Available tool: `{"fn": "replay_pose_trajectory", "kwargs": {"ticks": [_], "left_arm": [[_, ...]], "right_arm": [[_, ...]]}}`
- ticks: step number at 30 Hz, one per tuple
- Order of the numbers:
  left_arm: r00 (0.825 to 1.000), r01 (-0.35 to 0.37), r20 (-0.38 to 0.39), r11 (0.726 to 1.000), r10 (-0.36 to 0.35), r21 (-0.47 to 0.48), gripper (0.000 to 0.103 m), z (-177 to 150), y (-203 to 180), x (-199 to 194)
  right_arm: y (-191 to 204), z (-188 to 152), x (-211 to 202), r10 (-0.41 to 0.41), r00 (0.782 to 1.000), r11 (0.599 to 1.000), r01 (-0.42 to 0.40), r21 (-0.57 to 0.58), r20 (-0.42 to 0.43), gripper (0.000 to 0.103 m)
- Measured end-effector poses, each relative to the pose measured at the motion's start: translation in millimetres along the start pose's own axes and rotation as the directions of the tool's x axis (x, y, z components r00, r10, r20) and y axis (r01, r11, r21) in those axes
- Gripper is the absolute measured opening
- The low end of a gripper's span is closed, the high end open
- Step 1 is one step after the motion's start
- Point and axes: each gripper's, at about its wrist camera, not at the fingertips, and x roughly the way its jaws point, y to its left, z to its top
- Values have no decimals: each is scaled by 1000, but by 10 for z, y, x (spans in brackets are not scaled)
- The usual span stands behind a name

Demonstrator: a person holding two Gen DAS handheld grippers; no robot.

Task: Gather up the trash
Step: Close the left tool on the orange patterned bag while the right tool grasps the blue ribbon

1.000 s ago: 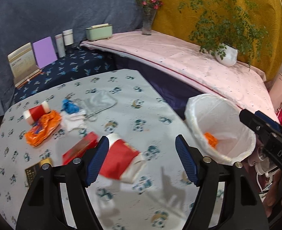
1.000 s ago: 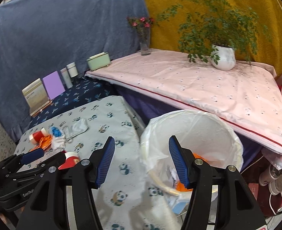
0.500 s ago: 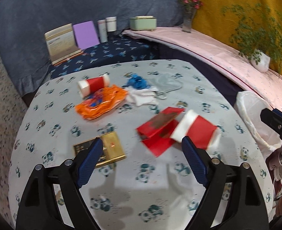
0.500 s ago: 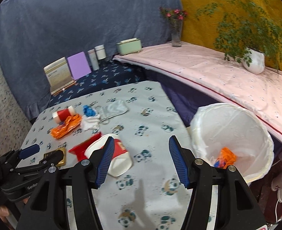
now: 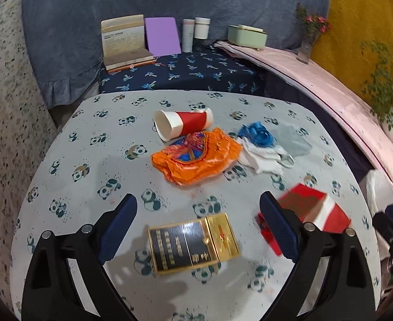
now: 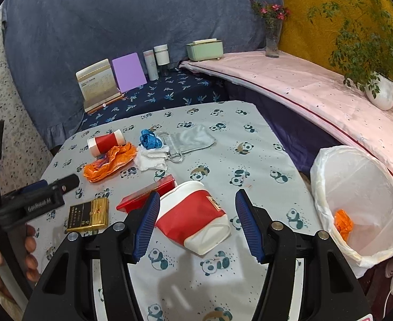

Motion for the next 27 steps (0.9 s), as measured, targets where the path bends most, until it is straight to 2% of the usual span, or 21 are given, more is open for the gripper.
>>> {"fn": "replay_pose_trajectory", "kwargs": {"ticks": [10,13,15,19,21,23,24,27], "left_arm": [[997,-25,-75,994,17,-108,89,294,151,660],[995,-19,-102,991,5,-134,85,324,189,824],[992,-7,-122,991,-10,-136,69,331,198,917],[988,9,-149,991,-29,-131,48,317,199,1018],[987,19,-159,993,-37,-119,21,308,190,1038],[986,29,-161,992,-48,-120,17,293,193,1039],[986,33,-156,993,-51,-115,9,296,195,1037],[987,46,-152,993,-62,-105,8,293,174,1023]], "right_arm": [[183,225,543,38,999,999,-38,-12,-39,57],[252,317,714,55,998,998,-56,-17,-43,57],[314,377,835,61,997,998,-63,-27,-47,57],[430,510,1079,87,995,996,-89,-32,-57,57],[496,577,1203,97,993,994,-99,-37,-63,57],[549,628,1307,108,992,993,-111,-43,-72,57],[579,654,1361,115,990,992,-119,-44,-77,57],[643,733,1530,125,988,990,-130,-47,-95,55]]}}
